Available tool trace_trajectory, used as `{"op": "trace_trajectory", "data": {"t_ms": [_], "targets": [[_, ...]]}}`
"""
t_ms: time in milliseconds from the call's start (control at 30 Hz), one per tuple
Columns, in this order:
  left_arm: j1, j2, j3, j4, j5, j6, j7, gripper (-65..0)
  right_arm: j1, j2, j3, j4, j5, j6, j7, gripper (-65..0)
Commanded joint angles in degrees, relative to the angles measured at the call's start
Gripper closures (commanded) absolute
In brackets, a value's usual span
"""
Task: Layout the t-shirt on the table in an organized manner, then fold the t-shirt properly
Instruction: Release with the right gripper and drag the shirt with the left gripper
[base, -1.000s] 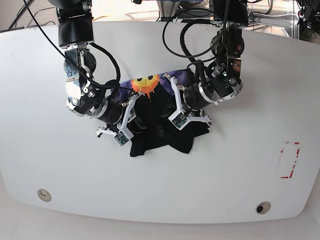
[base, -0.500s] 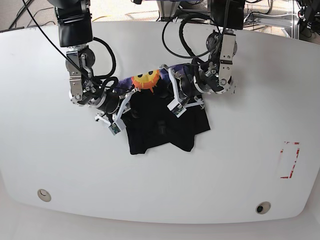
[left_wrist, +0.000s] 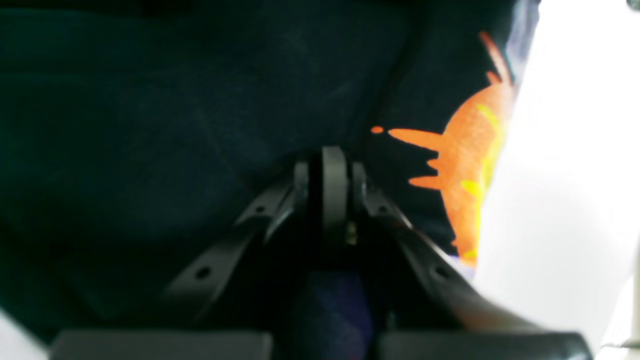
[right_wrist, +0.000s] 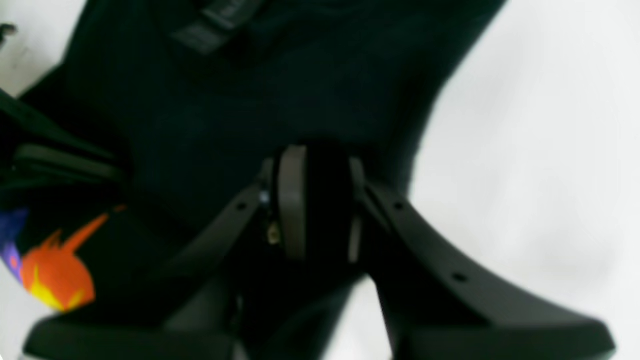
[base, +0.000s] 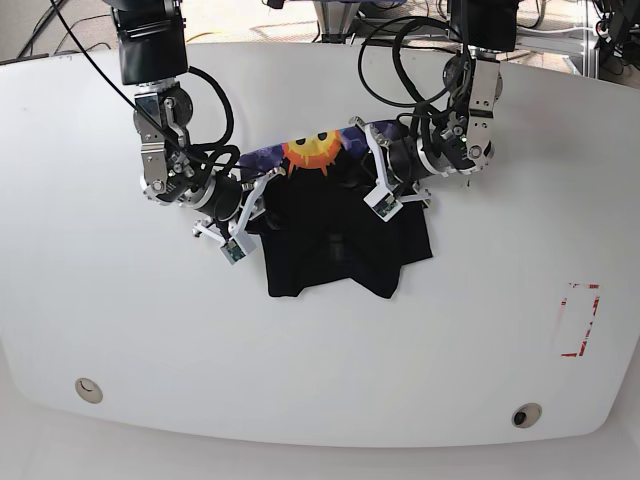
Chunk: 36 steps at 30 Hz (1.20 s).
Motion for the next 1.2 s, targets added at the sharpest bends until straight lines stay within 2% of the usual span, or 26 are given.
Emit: {"op": "trace_trajectory", "data": {"t_ms": [0, 200, 367, 567, 700, 800, 933, 1033, 1167], "targets": [[1.11, -1.05, -2.69, 5.93, 3.50, 1.19, 2.93, -1.7, 1.01, 0.26, 2.16, 9.61, 0.77, 0.07, -2.92, -10.8], [-0.03, -0.70, -3.13, 13.05, 3.50, 1.19, 2.84, -1.7, -0.57, -1.94, 7.34, 21.83, 0.33, 0.07, -9.95, -10.8], [-2.76, 2.90, -3.13, 14.20, 3.94, 1.19, 2.75, -1.7, -1.54, -2.29, 10.16, 27.37, 0.33, 0.07, -13.38, -10.8], [-6.54, 6.95, -0.93, 11.74, 3.94, 1.19, 2.40, -1.7, -3.74, -2.02, 12.44, 29.13, 0.33, 0.33, -13.64, -10.8], [-8.30, 7.82, 2.50, 7.16, 3.94, 5.72, -0.06, -1.7, -5.15, -2.02, 13.85, 29.13, 0.24, 0.51, -13.64, -10.8], [-9.09, 7.91, 4.70, 1.63, 3.94, 8.97, -5.69, -1.7, -5.76, -1.94, 14.37, 29.13, 0.24, 0.51, -13.64, -10.8], [-9.53, 7.82, 6.63, -5.14, 3.85, 12.84, -10.44, -1.7, -6.02, -1.23, 14.55, 29.13, 0.33, 0.51, -13.64, -10.5], [-9.53, 7.65, 6.98, -9.45, 3.85, 14.07, -12.37, -1.7, -6.90, -1.06, 14.64, 29.22, 0.59, 0.51, -13.64, -10.3], [-9.53, 7.30, 6.11, -14.02, 3.77, 13.98, -12.99, -1.7, -6.90, -0.62, 14.64, 29.22, 0.59, 0.51, -13.55, -10.3]]}}
